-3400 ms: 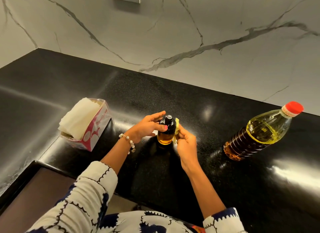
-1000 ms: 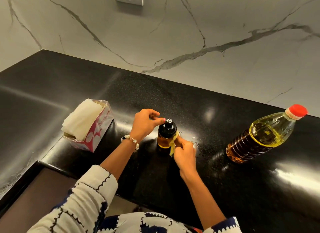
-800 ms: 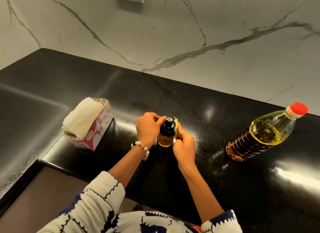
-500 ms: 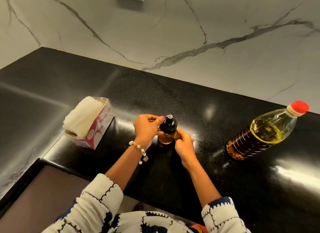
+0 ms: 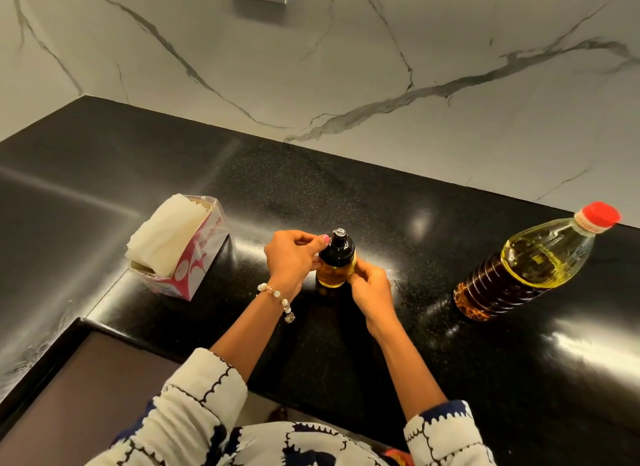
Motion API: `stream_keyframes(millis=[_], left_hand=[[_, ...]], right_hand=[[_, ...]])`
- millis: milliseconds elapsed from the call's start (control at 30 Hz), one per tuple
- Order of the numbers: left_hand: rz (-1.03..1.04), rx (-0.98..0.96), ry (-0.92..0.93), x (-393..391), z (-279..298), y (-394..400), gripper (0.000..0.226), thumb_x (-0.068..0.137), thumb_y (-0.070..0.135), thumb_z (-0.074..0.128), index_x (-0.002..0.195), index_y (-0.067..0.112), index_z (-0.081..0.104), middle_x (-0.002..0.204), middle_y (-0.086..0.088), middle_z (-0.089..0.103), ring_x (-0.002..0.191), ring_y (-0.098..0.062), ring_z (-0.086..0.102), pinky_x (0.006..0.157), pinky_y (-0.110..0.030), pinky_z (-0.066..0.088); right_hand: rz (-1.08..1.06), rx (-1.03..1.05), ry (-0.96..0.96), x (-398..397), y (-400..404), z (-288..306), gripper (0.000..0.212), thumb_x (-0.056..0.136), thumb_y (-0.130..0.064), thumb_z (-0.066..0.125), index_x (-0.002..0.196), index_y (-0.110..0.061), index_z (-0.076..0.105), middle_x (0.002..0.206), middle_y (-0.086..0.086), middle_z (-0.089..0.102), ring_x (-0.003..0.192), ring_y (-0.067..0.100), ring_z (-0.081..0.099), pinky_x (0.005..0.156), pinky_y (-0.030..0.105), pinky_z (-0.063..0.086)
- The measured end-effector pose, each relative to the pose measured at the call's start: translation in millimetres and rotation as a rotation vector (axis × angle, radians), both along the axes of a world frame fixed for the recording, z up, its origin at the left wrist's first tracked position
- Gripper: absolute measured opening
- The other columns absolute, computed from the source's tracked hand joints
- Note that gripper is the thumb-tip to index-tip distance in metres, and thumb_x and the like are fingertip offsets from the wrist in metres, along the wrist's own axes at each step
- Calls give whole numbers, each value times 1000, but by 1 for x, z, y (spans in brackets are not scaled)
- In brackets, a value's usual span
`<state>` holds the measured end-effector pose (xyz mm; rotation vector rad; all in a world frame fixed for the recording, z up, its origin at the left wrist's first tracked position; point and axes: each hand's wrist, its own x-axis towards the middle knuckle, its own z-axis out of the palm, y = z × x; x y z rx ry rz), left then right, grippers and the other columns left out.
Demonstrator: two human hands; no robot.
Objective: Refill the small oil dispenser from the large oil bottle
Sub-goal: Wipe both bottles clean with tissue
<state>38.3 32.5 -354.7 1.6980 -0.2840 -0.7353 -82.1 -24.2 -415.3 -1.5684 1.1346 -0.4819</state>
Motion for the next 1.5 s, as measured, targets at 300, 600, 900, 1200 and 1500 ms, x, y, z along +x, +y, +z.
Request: stream_keyframes(millis=[300, 600, 900, 1200, 1500], left_hand=[[36, -17, 40, -6, -6, 5, 15, 80, 22, 78, 78, 11, 68, 84, -12, 71, 71, -22, 72, 58, -28, 59], [1, 159, 242, -53, 3, 31, 38, 97, 35, 54, 85, 1, 66, 73, -11, 66, 56, -18, 61, 51, -27, 57], [-242, 5, 759, -77, 19, 12, 40, 104, 33, 37, 95, 2, 61, 90, -14, 65, 83, -21, 60, 90, -35, 49], [-228, -4, 863, -98, 16, 9, 26, 100, 16, 45, 112, -2, 59, 111, -21, 68, 108, -31, 65, 93, -41, 51], [-673, -101, -52, -152, 17, -60, 65, 76, 23, 81, 135, 20, 52, 130, 0, 59, 119, -8, 52, 98, -25, 42]], right_hand=[[-395, 389, -327, -6, 3, 9, 16, 87, 5, 60, 74, 2, 68, 83, 18, 71, 72, 26, 71, 62, 26, 59], [-422, 479, -445, -51, -2, 24, 8, 85, -2, 64, 89, -7, 68, 80, 11, 69, 69, 21, 65, 61, 29, 53], [18, -607, -28, -74, 27, 16, 27, 84, -1, 66, 108, -12, 73, 105, -9, 70, 100, -5, 59, 92, 9, 43], [110, -691, 96, -138, -4, 23, 23, 77, 4, 72, 97, -8, 76, 90, 2, 74, 83, 3, 64, 79, 12, 49], [-618, 14, -26, -217, -19, 6, 11, 88, -29, 68, 96, -22, 72, 90, -1, 73, 86, 16, 70, 74, 37, 60]])
